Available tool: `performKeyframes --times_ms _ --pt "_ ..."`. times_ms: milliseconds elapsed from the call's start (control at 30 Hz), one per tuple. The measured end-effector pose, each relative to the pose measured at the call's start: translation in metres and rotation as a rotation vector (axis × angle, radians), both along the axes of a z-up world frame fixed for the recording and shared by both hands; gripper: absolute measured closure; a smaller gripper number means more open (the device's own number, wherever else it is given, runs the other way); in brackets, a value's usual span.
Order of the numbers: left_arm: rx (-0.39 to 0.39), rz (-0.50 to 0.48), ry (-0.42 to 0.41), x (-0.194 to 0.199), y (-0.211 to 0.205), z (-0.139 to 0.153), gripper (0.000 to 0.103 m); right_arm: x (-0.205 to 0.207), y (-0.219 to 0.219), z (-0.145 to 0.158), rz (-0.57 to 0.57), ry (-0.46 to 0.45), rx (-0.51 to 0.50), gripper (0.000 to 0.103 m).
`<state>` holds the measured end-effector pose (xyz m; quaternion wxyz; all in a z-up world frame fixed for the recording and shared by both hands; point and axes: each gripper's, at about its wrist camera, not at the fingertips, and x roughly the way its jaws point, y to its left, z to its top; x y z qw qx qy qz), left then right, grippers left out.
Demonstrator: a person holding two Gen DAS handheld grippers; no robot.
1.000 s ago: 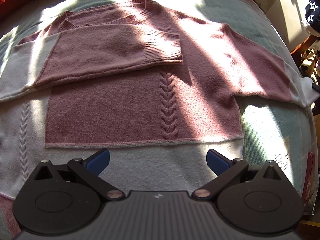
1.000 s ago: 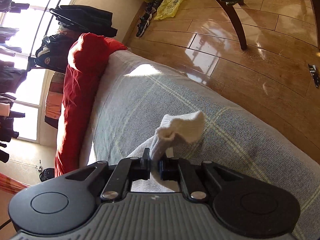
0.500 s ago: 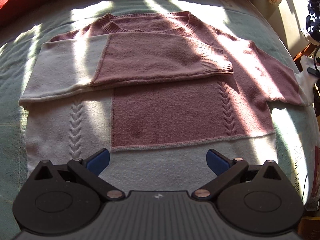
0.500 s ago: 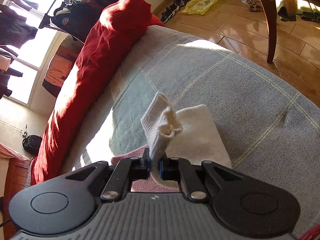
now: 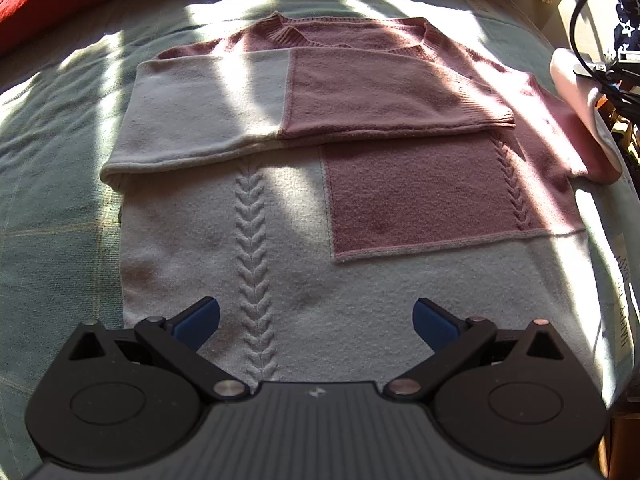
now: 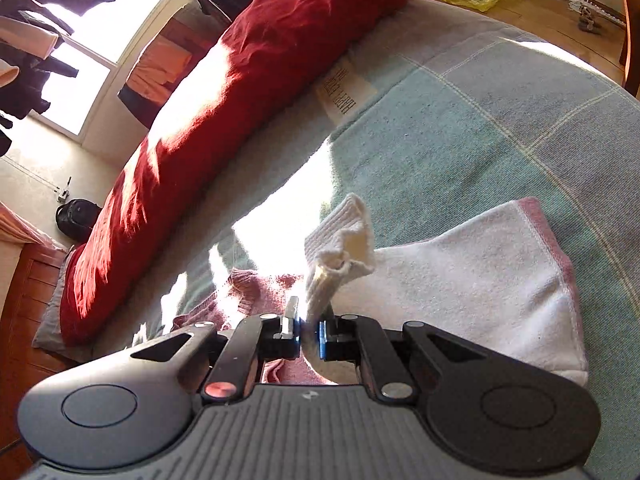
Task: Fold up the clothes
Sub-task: 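Lift the cuff with the right tool and carry it across the sweater body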
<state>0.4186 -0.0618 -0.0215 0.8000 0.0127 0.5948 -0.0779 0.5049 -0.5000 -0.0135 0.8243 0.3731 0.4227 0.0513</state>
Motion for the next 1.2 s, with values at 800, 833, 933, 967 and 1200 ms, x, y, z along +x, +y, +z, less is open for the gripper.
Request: performKeyframes --times_ms 800,833,933,967,1200 --pt "-0.024 0.048 0.036 -0.011 0.055 -0.009 0.001 0.032 0.182 0.024 0.244 -0.087 -0.308 0.094" --pt "-0.025 0.048 0.037 -0.011 0.056 -0.009 0.001 0.031 0.188 0.025 0.255 -0.093 -0.327 0.094" --pt "-0.031 0.047 0.040 -0.013 0.058 -0.010 0.001 0.029 0.205 0.027 0.280 -0.108 -0.373 0.094" --pt "-0.032 0.047 0.041 -0.013 0.058 -0.010 0.001 0.028 0.209 0.028 0.289 -0.113 -0.379 0.094" --pt "-0.038 0.051 0.050 -0.018 0.060 -0.013 0.001 0.024 0.247 0.032 0.376 -0.151 -0.410 0.094"
